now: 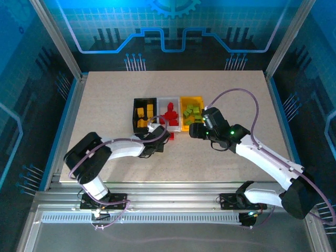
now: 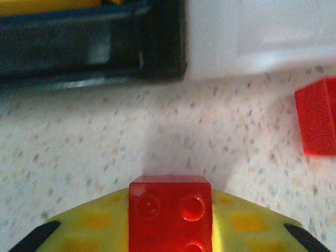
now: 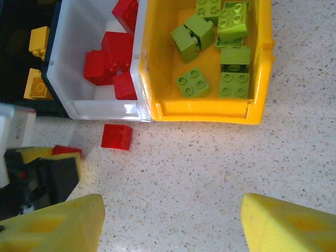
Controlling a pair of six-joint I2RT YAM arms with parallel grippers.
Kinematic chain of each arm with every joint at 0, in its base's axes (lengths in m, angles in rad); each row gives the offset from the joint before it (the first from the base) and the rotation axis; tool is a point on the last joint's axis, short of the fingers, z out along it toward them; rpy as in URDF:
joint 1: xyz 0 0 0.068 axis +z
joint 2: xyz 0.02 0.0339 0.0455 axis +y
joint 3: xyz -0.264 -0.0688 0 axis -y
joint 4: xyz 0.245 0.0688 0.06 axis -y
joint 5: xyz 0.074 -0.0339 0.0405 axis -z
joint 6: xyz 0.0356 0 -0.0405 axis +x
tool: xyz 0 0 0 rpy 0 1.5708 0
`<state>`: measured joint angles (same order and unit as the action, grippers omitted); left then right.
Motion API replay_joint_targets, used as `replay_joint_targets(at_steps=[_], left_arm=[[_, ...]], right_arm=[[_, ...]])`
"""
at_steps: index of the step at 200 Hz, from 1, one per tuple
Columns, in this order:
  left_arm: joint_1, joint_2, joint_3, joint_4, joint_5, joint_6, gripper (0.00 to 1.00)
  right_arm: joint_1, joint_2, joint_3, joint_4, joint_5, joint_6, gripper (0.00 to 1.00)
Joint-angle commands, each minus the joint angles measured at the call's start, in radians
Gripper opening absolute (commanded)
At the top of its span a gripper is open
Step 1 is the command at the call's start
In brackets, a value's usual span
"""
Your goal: Sort the legos into containers by color
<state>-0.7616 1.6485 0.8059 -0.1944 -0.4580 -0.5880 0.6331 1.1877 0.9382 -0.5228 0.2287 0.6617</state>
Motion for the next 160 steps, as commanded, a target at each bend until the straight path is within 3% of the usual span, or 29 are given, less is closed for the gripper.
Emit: replay_joint_targets(at_steps=[1,43,136,150,160], left_arm=[[-0.027,-0.137,0.001,-0.092,0.048,-0.058,0.25],[0.001,-0.152,0.21,-0.187,0.131,-0.034,0.27],[0.138,0.279,0.693,-0.271,0.131,0.01,0.28],[0.144,0.319,0.751,-0.302,0.126,0.013,0.36],[0.146,0.336,0.778,-0.315,0.126,0.018,0.48]], right_arm=[[-0.019,-0.023,-0.019,-0.006,0.023,0.022,0.7],[-0.034,-0.015,-0.042,0.004,0.021,0.043,0.7],[-0.037,-0.033,-0.053,-0.031,0.021,0.041,0.7],[-0.036,-0.04,-0.053,-0.031,0.019,0.039,0.7],[-0.036,-0.043,-0.053,-0.031,0.012,0.035,0.7]])
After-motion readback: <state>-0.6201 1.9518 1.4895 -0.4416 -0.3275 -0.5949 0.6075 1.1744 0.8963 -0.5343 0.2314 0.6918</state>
